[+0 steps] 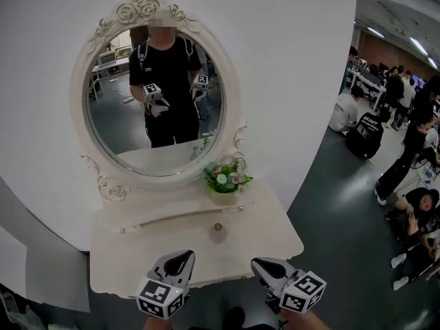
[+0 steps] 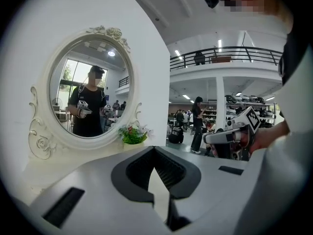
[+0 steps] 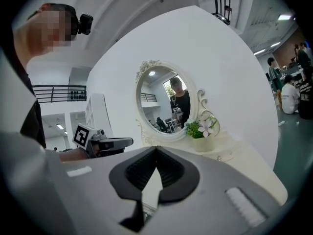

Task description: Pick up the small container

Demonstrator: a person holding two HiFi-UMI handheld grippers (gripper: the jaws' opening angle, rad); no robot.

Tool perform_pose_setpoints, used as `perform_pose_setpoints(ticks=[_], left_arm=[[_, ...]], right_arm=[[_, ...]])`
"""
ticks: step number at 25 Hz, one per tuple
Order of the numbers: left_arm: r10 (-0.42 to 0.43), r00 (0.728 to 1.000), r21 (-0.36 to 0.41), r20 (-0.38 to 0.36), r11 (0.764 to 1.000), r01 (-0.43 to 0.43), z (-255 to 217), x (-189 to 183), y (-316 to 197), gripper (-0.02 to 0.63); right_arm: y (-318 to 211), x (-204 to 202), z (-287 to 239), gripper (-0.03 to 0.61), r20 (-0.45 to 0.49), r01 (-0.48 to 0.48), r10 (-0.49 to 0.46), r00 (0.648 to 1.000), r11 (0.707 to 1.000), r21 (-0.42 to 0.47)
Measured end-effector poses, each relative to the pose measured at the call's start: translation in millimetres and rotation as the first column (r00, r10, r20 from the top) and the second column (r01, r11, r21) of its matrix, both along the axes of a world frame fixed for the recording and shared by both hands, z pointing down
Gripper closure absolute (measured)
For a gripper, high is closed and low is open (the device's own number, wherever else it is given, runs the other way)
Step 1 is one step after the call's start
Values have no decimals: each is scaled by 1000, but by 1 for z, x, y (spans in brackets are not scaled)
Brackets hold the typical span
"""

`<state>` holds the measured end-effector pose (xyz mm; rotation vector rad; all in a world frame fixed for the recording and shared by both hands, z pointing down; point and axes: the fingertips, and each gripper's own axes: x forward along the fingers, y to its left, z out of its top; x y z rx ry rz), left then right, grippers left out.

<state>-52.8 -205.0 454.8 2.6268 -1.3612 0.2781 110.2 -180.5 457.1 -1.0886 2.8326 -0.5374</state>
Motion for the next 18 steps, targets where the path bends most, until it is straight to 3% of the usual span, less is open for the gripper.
perform_pose_setpoints(ticks=[8,18], left_arm=[[-27,1000,-16,7,1000,27,12,-8,-29,607],[4,1000,9,-11,1000,-3,4,-52,-49,607]], right_arm=[[-38,-17,12,568,-28,50,-51,998,998,-33],[-48,-60,-15,568,-37,9,-9,999,1000,6]])
